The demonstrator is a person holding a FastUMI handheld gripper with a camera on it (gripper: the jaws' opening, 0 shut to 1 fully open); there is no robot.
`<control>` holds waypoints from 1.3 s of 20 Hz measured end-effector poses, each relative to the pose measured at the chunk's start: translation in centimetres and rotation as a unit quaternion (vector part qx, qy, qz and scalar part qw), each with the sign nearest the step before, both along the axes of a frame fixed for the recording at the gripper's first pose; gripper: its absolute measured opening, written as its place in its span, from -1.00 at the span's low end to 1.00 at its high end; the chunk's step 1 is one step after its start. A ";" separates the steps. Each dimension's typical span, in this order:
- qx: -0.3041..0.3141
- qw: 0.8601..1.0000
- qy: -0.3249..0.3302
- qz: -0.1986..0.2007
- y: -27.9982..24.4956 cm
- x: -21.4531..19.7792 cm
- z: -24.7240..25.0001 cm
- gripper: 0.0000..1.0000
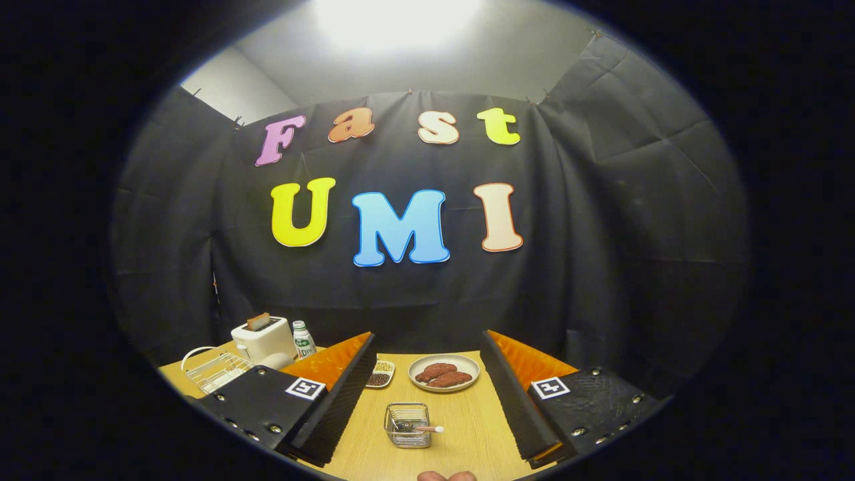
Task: Take the plate from the dish rack, then take the spoon from the basket and place it into the plate.
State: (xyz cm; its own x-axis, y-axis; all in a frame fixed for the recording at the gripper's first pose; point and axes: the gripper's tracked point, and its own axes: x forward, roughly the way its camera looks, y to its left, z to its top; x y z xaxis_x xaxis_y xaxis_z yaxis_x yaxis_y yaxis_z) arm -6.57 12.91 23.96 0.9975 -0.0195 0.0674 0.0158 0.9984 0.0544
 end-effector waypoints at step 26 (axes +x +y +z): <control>0.087 0.920 0.341 0.171 24.3 6.6 -7.8 0.94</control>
State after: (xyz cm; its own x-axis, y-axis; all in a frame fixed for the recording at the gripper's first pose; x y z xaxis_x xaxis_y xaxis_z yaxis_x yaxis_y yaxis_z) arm -0.01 37.20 16.15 0.7561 0.3520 -0.5518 -0.2076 0.9285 0.3078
